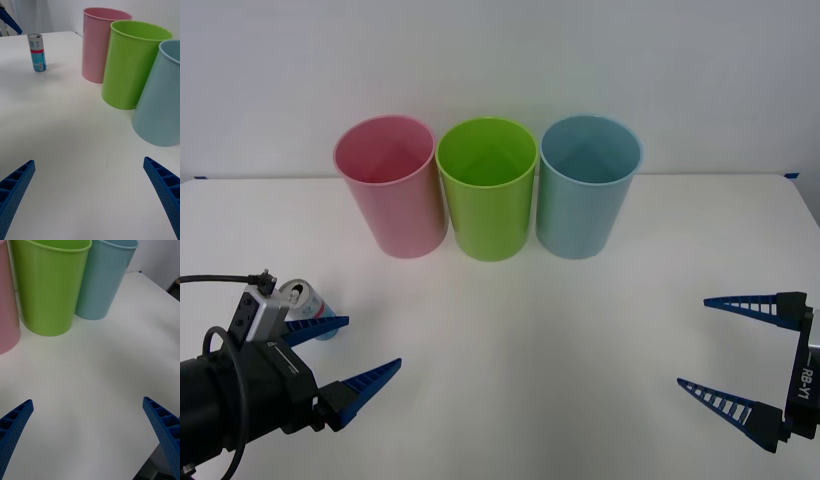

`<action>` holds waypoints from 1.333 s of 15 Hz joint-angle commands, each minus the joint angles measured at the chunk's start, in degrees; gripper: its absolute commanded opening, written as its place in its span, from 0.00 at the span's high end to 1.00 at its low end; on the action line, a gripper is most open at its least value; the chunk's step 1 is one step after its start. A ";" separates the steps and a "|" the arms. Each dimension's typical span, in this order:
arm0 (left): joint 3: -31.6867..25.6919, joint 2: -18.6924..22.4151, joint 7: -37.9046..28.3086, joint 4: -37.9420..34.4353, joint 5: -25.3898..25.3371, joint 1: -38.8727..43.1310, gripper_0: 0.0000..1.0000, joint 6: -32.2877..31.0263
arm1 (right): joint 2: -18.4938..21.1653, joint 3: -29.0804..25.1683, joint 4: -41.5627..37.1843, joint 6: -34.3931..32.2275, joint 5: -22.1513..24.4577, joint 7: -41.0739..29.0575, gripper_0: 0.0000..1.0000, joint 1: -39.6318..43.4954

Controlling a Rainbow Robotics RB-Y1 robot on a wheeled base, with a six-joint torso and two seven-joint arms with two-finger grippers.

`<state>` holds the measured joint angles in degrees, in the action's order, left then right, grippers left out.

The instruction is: Put cans in the blue bin and PET bottles in the pink bin and trash in the green bin.

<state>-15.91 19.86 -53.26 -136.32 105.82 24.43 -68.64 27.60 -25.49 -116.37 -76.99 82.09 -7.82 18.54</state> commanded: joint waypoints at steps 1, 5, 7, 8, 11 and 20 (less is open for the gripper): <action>0.00 0.00 0.00 0.00 0.00 0.00 0.00 0.00 | 0.00 0.00 0.00 0.00 0.00 0.00 0.00 0.00; 0.00 0.00 0.00 0.00 0.00 0.00 0.00 0.00 | 0.00 0.00 0.00 0.00 0.00 0.00 0.00 0.00; 0.00 0.00 0.00 0.00 0.00 0.00 0.00 0.00 | 0.00 0.00 0.00 0.00 0.00 0.00 0.00 0.00; 0.00 0.00 0.00 0.00 0.00 0.00 0.00 0.00 | 0.00 0.00 0.00 0.00 0.00 0.00 0.00 0.00; 0.00 0.00 0.00 0.00 0.00 0.00 0.00 0.00 | 0.00 0.00 0.00 0.00 0.00 0.00 0.00 0.00; -1.06 -0.35 0.18 0.35 0.35 1.06 0.00 0.17 | 0.00 0.00 0.00 0.00 0.00 0.00 0.00 0.00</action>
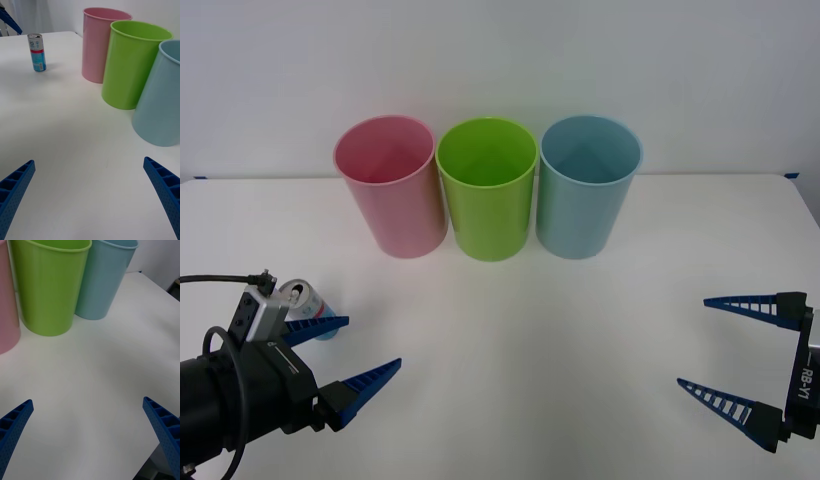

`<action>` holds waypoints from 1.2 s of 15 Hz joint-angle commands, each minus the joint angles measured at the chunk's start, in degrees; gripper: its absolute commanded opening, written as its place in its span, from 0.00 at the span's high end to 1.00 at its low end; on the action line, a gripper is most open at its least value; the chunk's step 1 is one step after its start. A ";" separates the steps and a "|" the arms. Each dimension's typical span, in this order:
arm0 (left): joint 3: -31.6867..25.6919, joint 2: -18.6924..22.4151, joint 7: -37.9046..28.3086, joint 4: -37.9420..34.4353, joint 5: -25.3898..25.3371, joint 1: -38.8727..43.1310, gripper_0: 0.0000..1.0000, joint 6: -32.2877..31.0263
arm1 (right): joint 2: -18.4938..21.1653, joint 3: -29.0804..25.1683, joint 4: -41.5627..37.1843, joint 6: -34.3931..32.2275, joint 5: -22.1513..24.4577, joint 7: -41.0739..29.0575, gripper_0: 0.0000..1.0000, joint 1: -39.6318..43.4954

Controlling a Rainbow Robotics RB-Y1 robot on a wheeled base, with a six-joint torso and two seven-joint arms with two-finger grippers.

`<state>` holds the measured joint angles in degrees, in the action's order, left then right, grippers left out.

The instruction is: Put cans in the blue bin and PET bottles in the pink bin and trash in the green bin.

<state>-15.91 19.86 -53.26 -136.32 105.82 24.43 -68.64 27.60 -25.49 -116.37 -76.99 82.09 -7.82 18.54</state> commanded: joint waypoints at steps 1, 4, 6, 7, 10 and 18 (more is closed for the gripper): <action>-1.85 -0.09 1.14 -0.35 0.53 1.67 0.00 1.05 | 0.00 0.00 0.00 0.00 0.00 0.00 0.00 0.00; -1.41 0.35 3.52 -0.62 -0.97 2.99 0.00 1.58 | 0.00 0.00 0.00 0.00 0.00 0.00 0.00 0.00; -1.32 0.35 7.03 -0.70 -1.76 4.13 0.00 2.46 | 0.00 0.00 0.00 0.00 0.00 0.00 0.00 0.00; -1.49 0.35 7.29 -0.70 -2.90 5.01 0.00 2.46 | 0.00 0.00 0.00 0.00 0.00 0.00 0.00 0.00; -2.64 0.35 9.76 0.18 -6.94 8.53 0.00 3.60 | 0.00 0.00 0.00 0.00 0.00 0.00 0.00 0.00; -7.73 1.41 34.01 16.35 -24.52 9.76 0.00 7.56 | 0.00 0.00 0.00 0.00 0.00 0.00 0.00 0.00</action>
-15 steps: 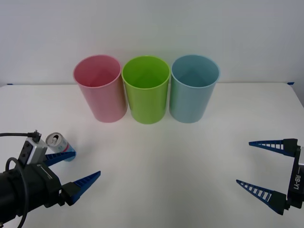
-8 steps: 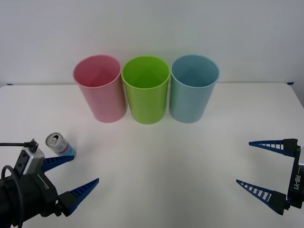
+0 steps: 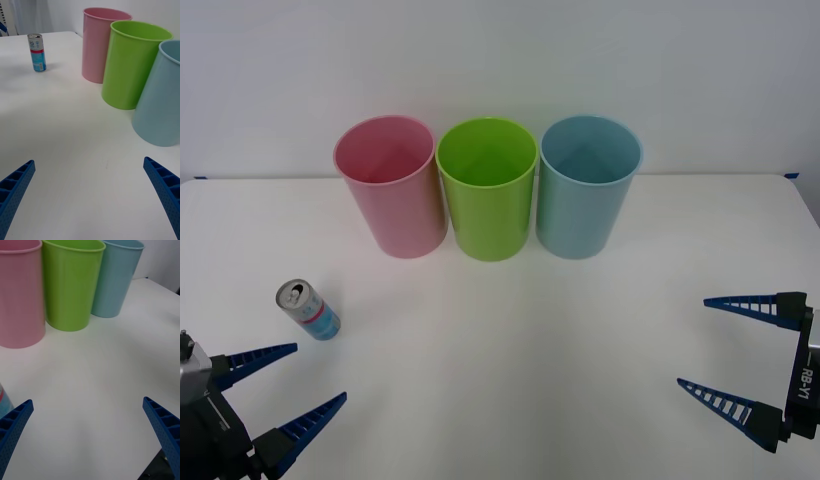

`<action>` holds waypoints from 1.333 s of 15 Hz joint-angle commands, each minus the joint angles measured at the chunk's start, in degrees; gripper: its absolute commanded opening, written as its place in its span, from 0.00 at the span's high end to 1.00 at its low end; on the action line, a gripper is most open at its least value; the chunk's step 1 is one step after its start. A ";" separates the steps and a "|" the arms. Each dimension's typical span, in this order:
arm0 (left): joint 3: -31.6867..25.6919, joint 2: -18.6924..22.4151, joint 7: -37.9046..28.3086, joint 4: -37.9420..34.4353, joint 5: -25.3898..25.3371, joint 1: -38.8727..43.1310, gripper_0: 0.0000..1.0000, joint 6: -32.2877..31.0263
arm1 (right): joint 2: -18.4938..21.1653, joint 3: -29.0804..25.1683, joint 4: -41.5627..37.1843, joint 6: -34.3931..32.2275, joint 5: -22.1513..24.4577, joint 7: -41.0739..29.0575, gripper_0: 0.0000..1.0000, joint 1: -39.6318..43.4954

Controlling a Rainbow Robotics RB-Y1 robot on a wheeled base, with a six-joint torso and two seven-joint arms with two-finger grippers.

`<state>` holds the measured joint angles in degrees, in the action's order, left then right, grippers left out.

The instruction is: Put cans in the blue bin and PET bottles in the pink bin and trash in the green bin.

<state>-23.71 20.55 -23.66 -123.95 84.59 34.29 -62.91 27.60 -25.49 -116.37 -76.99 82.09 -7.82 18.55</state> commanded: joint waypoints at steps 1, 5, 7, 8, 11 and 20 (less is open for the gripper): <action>0.33 1.24 7.13 6.26 -4.96 -0.10 0.00 2.88 | 0.00 0.00 0.00 0.00 0.00 0.00 0.00 0.00; 1.74 4.14 14.87 14.96 -10.76 -0.19 0.00 7.98 | 0.00 0.00 0.00 0.00 0.00 0.00 0.00 0.00; 3.06 5.02 18.73 18.39 -12.87 -0.98 0.00 10.71 | 0.00 0.00 0.00 0.00 0.00 0.00 0.00 0.00; 3.76 5.37 20.67 20.32 -13.92 -2.04 0.00 12.29 | 0.00 0.00 0.00 0.00 0.00 0.00 0.00 0.00; 5.26 5.37 24.36 24.45 -14.71 -5.55 0.00 15.63 | 0.00 0.00 0.00 0.00 0.00 0.00 0.00 0.00; 9.12 5.37 33.24 39.31 -21.57 -18.03 0.00 18.97 | 0.00 0.00 0.00 0.00 0.00 0.00 0.00 0.00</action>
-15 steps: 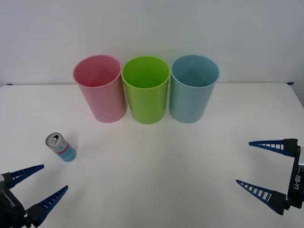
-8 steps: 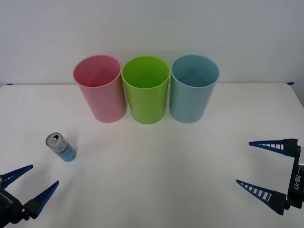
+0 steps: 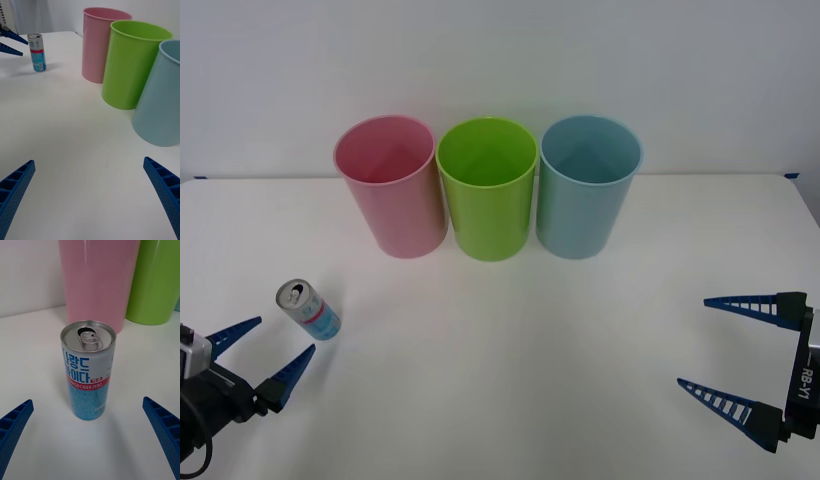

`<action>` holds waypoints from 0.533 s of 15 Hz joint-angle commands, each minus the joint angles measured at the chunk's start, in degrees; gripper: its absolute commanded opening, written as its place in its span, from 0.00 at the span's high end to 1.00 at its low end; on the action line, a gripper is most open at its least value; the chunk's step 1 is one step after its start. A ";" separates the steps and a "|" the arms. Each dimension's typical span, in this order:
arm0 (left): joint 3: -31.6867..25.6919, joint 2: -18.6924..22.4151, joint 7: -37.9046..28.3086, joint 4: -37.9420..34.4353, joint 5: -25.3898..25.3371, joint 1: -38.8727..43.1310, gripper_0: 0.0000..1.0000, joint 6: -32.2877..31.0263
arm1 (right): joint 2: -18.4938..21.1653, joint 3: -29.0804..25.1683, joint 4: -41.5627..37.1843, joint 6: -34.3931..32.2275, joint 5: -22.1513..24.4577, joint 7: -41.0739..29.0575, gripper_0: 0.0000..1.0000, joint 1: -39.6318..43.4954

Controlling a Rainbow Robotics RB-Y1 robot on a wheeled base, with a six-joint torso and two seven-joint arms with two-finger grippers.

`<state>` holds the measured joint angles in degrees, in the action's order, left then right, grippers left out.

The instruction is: Put cans in the blue bin and PET bottles in the pink bin and trash in the green bin.

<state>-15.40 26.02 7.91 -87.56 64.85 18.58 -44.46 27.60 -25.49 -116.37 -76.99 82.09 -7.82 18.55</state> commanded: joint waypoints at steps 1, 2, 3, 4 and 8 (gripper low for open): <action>1.25 0.00 2.81 4.32 -2.80 -3.38 0.00 0.95 | 0.00 0.00 0.00 0.00 0.00 0.00 0.00 0.00; 1.25 0.00 3.08 5.47 -3.15 -4.17 0.00 1.31 | 0.00 0.00 0.00 0.00 0.00 0.00 0.00 0.00; 2.04 0.00 3.52 6.34 -4.21 -4.69 0.00 1.83 | 0.00 0.00 0.00 0.00 0.00 0.00 0.00 0.00; 2.66 0.00 3.96 6.61 -5.18 -5.05 0.00 2.89 | 0.00 0.00 0.00 0.00 0.00 0.00 0.00 0.00; 4.50 0.00 5.54 6.61 -6.32 -6.89 0.00 5.53 | 0.00 0.00 0.00 0.00 0.00 0.00 0.00 0.00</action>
<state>-11.25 26.02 13.20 -80.88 58.64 11.96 -39.34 27.60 -25.49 -116.37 -76.99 82.09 -7.82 18.55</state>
